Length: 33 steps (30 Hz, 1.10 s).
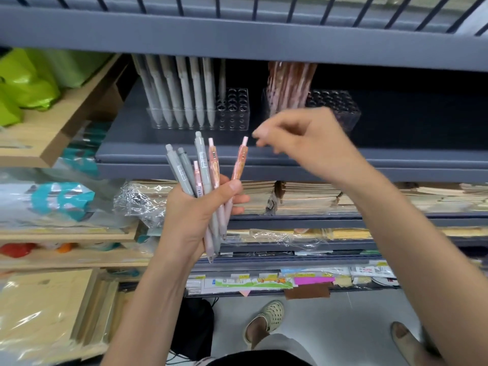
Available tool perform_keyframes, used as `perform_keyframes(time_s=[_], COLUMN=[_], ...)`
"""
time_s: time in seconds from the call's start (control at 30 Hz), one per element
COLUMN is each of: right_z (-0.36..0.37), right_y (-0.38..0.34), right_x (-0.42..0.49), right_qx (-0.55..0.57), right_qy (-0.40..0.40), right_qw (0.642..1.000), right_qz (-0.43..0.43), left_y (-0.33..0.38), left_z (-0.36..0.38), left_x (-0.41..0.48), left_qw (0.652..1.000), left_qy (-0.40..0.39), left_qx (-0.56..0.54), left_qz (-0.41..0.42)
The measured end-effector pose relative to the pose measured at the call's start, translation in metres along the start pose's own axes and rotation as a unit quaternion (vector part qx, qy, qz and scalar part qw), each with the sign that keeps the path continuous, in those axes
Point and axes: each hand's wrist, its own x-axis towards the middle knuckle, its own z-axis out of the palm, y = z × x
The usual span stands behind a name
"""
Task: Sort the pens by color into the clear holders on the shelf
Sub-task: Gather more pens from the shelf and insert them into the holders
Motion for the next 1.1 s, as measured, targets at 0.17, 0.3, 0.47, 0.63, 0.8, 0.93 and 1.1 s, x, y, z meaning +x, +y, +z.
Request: perform_keyframes(time_s=[0.17, 0.3, 0.47, 0.63, 0.8, 0.93, 1.1], right_z=[0.022, 0.033, 0.041, 0.054, 0.054, 0.013, -0.028], right_y=[-0.003, -0.005, -0.009, -0.008, 0.002, 0.013, 0.031], right_x=[-0.011, -0.018, -0.02, -0.027, -0.036, -0.025, -0.007], right_qx=[0.086, 0.134, 0.2, 0.281, 0.267, 0.234, 0.132], right_qy=[-0.056, -0.101, -0.006, 0.037, -0.001, 0.207, 0.405], right_qw=[0.995, 0.986, 0.979, 0.958, 0.962, 0.949, 0.905], right_qz=[-0.004, 0.01, 0.031, 0.05, 0.062, 0.03, 0.002], left_y=[0.0, 0.002, 0.004, 0.004, 0.004, 0.003, 0.005], left_z=[-0.005, -0.014, -0.029, -0.036, -0.031, -0.027, -0.024], left_x=[-0.009, -0.015, -0.022, -0.026, -0.022, -0.021, -0.018], left_qw=[1.0, 1.0, 1.0, 0.999, 0.999, 0.999, 0.998], left_qy=[-0.001, 0.012, 0.015, 0.038, 0.024, 0.036, 0.036], left_qx=[-0.004, -0.005, 0.002, 0.018, 0.041, 0.036, 0.049], left_qz=[-0.006, 0.001, 0.007, 0.015, 0.004, 0.003, -0.004])
